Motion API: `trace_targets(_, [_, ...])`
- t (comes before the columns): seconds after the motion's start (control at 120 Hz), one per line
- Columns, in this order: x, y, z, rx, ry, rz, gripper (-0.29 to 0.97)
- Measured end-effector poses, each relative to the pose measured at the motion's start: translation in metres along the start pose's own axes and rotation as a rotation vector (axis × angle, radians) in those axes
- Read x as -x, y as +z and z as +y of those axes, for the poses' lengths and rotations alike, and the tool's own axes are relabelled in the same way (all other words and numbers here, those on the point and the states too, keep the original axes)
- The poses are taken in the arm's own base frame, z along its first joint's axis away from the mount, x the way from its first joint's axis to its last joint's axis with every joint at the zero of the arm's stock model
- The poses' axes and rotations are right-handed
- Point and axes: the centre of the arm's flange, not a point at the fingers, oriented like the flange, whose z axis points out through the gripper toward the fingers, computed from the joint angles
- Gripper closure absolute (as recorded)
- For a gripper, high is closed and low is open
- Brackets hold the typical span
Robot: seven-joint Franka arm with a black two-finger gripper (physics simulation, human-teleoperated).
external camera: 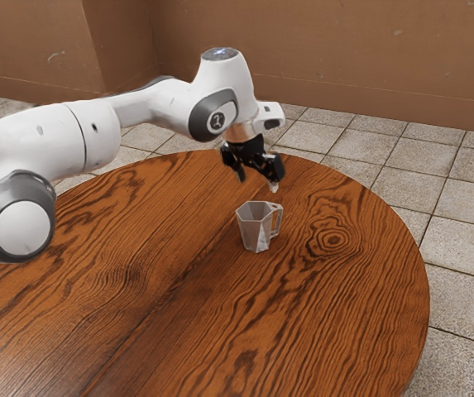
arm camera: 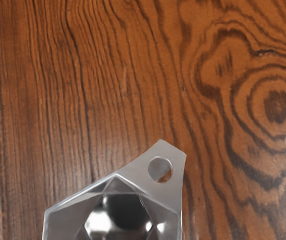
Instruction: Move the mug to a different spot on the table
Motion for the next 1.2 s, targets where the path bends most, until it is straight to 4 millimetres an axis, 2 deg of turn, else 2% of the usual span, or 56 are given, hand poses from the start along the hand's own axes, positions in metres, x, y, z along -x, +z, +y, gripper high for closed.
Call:
trace_targets(0.158, [-0.006, 0.04, 0.015, -0.013, 0.081, -0.01, 0.03])
trace_targets(0.275, [-0.01, 0.056, 0.011, -0.039, 0.136, -0.004, 0.03])
trace_targets(0.358, [-0.012, 0.067, 0.014, -0.032, 0.173, -0.003, 0.03])
trace_targets(0.383, [-0.012, 0.071, 0.015, -0.031, 0.182, -0.005, 0.0])
trace_targets(0.475, [-0.009, 0.085, 0.018, -0.024, 0.214, -0.017, 0.02])
trace_targets(0.575, [-0.009, 0.086, 0.026, -0.033, 0.262, -0.013, 0.04])
trace_targets(0.725, [-0.007, 0.086, 0.023, -0.076, 0.311, -0.04, 0.07])
trace_targets(0.95, [-0.005, 0.088, 0.021, -0.116, 0.36, -0.066, 0.27])
trace_targets(1.2, [-0.006, 0.087, 0.022, -0.126, 0.391, -0.06, 0.38])
